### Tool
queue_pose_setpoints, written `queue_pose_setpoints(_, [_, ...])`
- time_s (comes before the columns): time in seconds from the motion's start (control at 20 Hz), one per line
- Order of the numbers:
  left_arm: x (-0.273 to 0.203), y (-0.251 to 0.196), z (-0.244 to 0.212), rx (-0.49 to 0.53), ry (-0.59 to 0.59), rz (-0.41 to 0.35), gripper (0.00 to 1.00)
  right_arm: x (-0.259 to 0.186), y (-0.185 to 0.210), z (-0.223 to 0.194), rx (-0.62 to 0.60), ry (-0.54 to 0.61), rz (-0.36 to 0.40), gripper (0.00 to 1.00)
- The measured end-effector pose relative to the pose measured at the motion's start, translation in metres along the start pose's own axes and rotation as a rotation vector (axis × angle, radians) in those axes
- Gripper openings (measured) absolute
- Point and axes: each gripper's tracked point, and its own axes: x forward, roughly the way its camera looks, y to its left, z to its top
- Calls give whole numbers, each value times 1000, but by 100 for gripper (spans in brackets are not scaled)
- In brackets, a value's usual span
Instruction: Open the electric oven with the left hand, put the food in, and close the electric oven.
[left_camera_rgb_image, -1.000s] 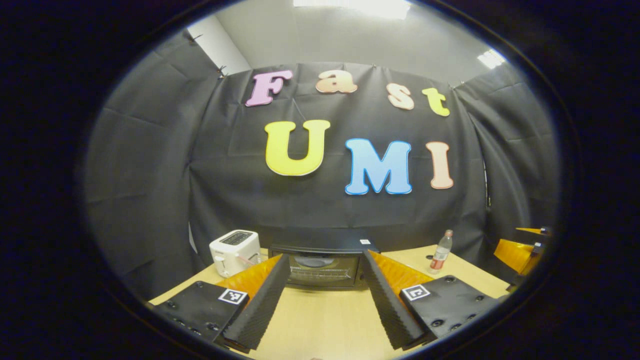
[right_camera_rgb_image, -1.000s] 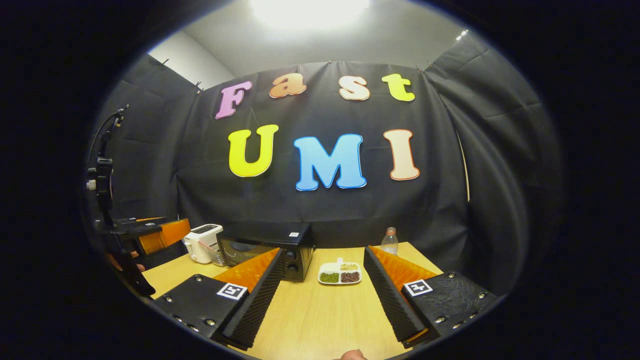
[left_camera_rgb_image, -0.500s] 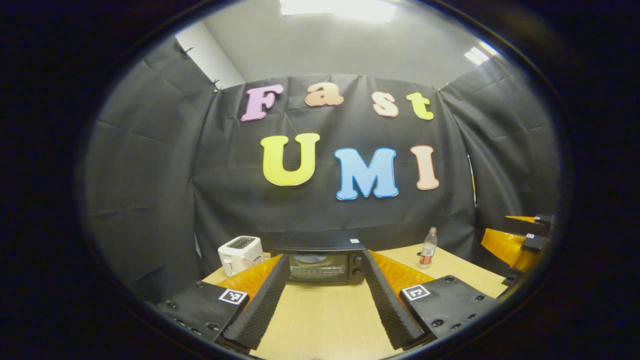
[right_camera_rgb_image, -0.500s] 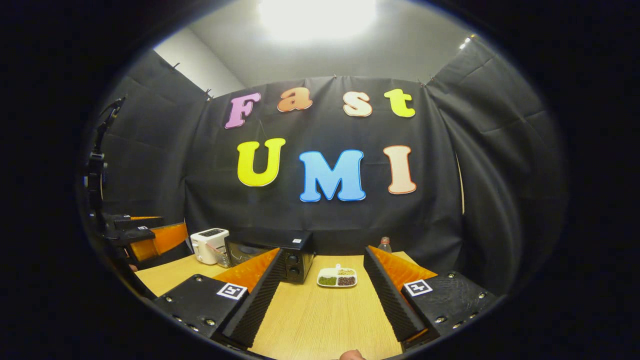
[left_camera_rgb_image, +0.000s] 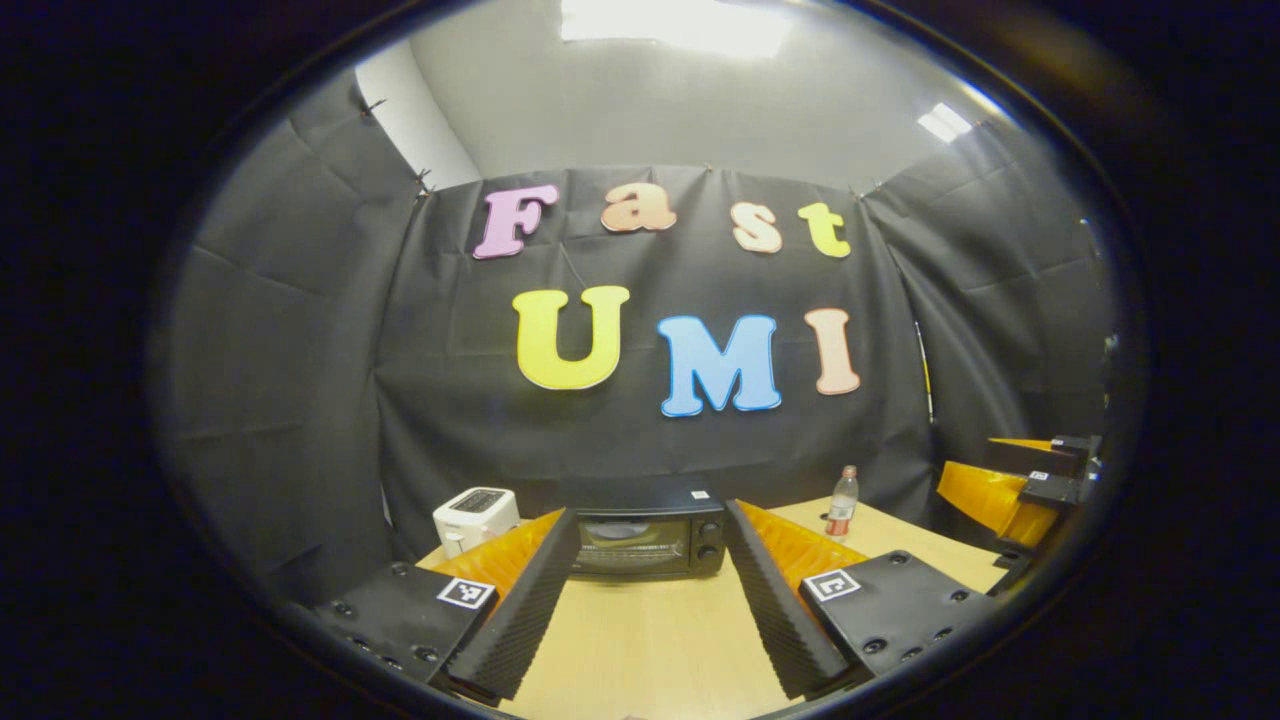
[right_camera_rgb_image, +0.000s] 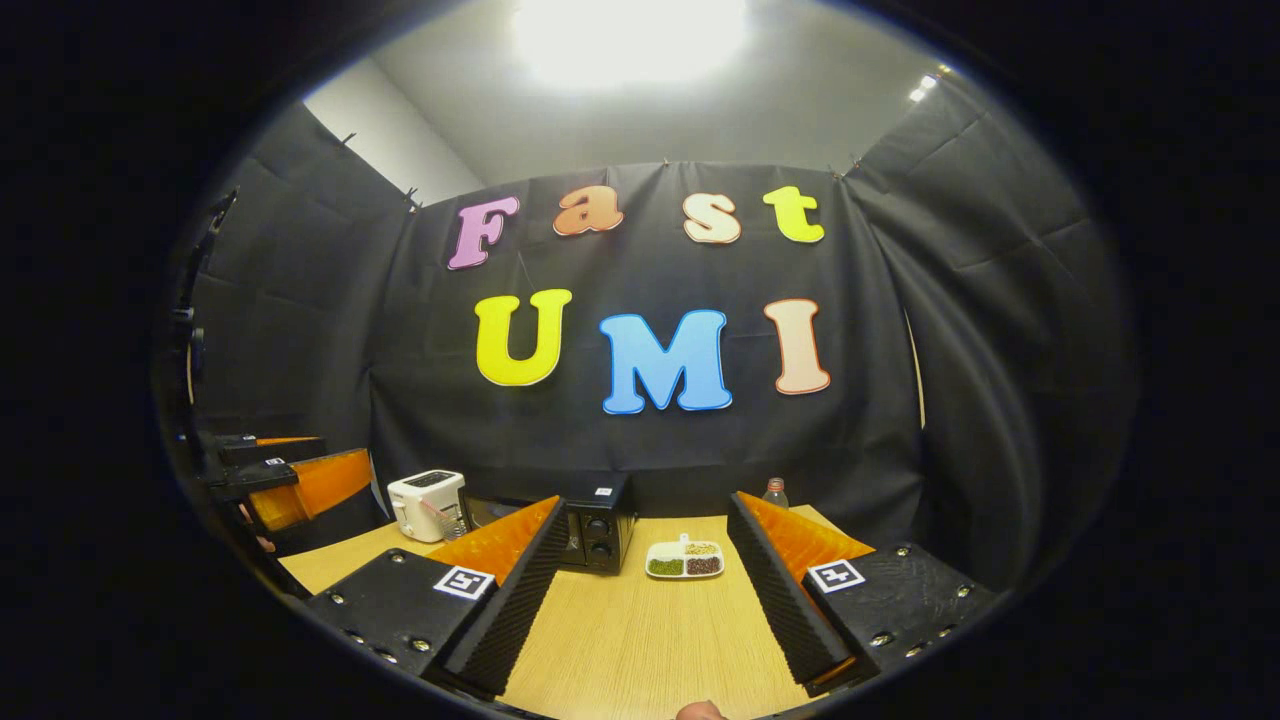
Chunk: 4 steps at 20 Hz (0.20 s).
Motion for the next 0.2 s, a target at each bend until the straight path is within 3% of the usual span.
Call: queue_pose_setpoints(0.2, [-7,2,0,-7,-8,-9,100,-1,6,0,-12,-1,0,98])
